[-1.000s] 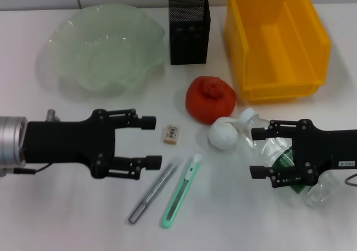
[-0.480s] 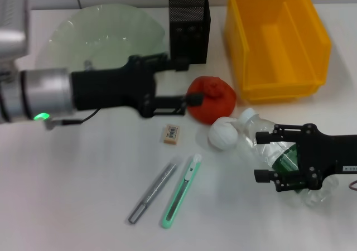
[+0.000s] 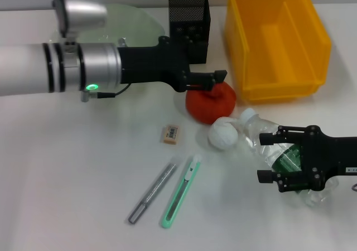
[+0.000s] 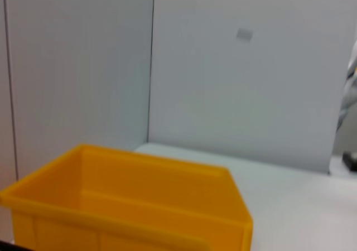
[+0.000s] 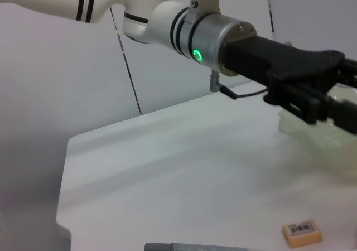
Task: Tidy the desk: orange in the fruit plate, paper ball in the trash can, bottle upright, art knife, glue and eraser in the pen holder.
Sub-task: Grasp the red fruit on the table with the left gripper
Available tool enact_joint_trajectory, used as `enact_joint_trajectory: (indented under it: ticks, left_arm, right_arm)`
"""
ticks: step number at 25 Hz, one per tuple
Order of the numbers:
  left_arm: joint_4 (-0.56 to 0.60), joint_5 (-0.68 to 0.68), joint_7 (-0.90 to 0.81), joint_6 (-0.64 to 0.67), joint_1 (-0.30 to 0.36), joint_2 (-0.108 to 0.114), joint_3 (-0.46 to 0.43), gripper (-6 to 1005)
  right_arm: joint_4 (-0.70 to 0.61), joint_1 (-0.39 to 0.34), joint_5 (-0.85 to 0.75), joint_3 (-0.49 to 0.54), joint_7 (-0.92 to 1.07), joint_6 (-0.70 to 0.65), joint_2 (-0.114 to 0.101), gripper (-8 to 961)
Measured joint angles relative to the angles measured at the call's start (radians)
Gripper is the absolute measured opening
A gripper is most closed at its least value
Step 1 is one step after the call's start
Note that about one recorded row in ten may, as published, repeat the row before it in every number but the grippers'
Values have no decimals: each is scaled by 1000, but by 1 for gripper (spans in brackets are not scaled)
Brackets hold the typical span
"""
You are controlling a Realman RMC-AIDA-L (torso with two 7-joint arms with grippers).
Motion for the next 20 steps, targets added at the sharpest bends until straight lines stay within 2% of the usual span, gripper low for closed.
enact_joint_trajectory:
  ticks: [7,8,9,18,20]
  left_arm:
    - [0,-17,-19,-166,-41,-2,174,812]
    - [1,-35,-30,-227,-50,-2,239,812]
    - [1,-35,-30,-227,-50,-2,239,812]
    - [11,-46,-86,-406,-75,-2,451,812]
    - [11,-46,-93,-426,-75,-2,467,812]
  right_arm:
    - [0,0,0,1,18,4,0,824]
    - [0,0,0,1,21,4,0,824]
    - [0,0,0,1,21,4,0,824]
    - [-2,0,0,5,26,6,0,824]
    - [-2,0,0,6,26,6,0,824]
